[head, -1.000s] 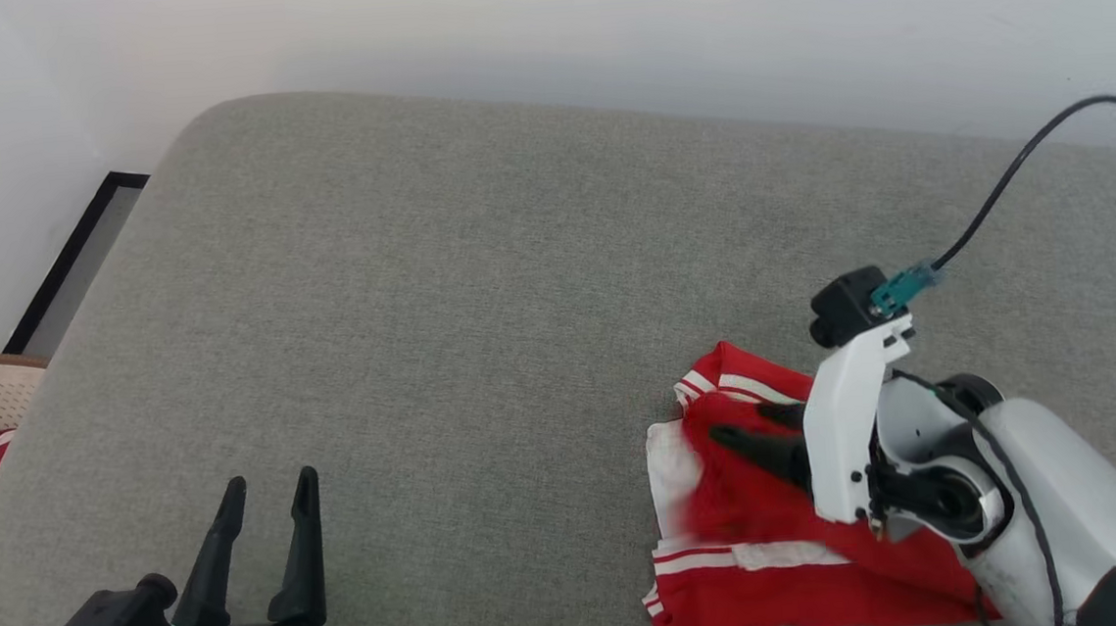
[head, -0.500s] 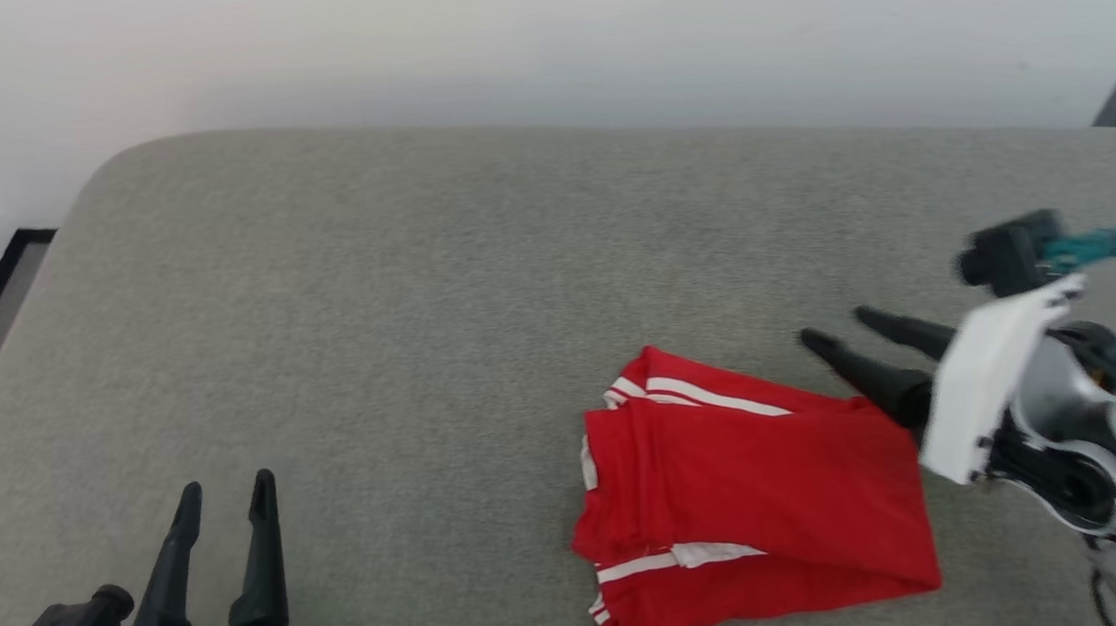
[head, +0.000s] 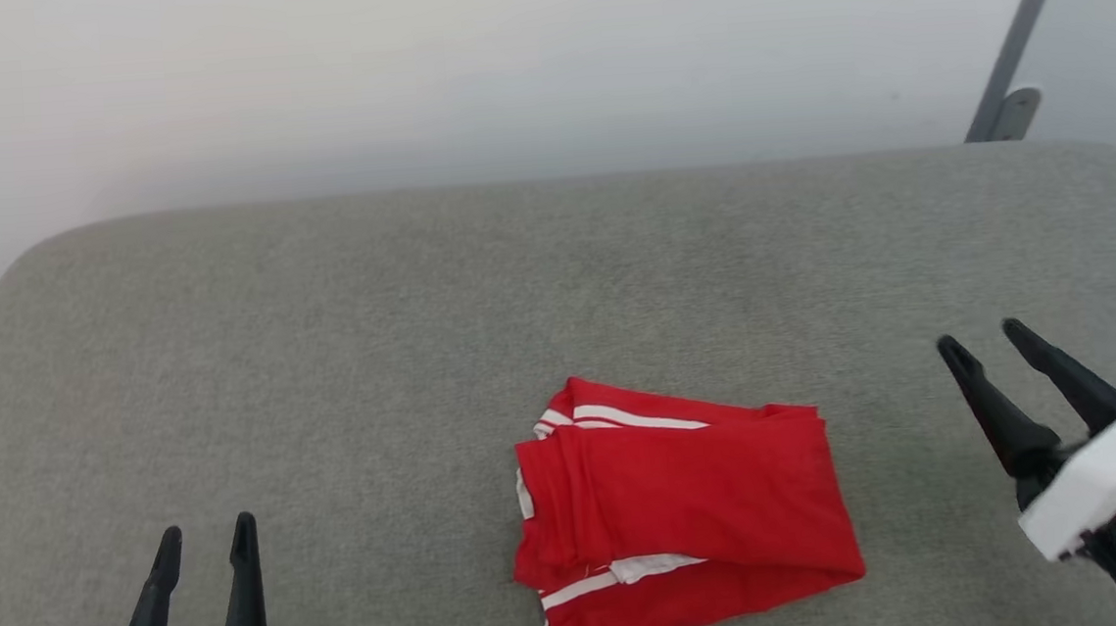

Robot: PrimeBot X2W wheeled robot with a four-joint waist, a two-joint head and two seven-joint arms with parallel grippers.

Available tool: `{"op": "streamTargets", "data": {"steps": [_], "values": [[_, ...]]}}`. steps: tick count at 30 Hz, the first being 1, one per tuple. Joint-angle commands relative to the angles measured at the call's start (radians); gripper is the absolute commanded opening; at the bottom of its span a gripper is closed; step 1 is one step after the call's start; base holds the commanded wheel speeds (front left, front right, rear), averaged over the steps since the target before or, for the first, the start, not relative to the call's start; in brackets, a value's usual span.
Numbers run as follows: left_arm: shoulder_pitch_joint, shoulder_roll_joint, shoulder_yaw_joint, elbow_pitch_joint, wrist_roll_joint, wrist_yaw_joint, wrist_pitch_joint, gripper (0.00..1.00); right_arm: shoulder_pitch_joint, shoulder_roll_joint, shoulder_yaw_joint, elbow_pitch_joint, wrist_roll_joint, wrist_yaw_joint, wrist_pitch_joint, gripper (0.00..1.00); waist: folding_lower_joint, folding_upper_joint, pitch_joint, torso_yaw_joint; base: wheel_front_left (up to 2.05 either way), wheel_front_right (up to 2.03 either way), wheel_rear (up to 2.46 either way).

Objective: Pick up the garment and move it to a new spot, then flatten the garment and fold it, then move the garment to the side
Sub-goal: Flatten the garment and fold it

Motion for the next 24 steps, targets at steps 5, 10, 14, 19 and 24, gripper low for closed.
{"op": "streamTargets", "data": {"steps": [5, 10, 14, 19, 24], "values": [[0.039, 0.003, 0.023, -0.016, 0.020, -0.003, -0.005, 1.00, 0.095, 0.036, -0.069, 0.010, -0.092, 0.000, -0.123, 1.00, 0.0000, -0.0001, -0.032, -0.038, 0.00, 0.00, 0.00], [0.062, 0.001, 0.035, -0.024, 0.045, -0.003, -0.005, 1.00, 0.157, 0.080, -0.110, 0.060, -0.156, 0.000, -0.231, 1.00, 0.0000, -0.0001, -0.053, -0.056, 0.00, 0.00, 0.00], [0.073, -0.005, 0.042, -0.022, 0.061, -0.003, -0.005, 1.00, 0.183, 0.106, -0.119, 0.104, -0.200, 0.000, -0.304, 1.00, 0.0000, -0.0001, -0.061, -0.065, 0.00, 0.00, 0.00], [0.084, -0.011, 0.045, -0.013, 0.071, -0.003, -0.005, 1.00, 0.198, 0.122, -0.113, 0.141, -0.224, 0.000, -0.363, 1.00, 0.0000, -0.0001, -0.066, -0.070, 0.00, 0.00, 0.00], [0.086, -0.016, 0.047, -0.002, 0.085, -0.003, -0.005, 1.00, 0.211, 0.145, -0.104, 0.161, -0.258, 0.000, -0.399, 1.00, 0.0000, -0.0001, -0.072, -0.069, 0.00, 0.00, 0.00]]}}
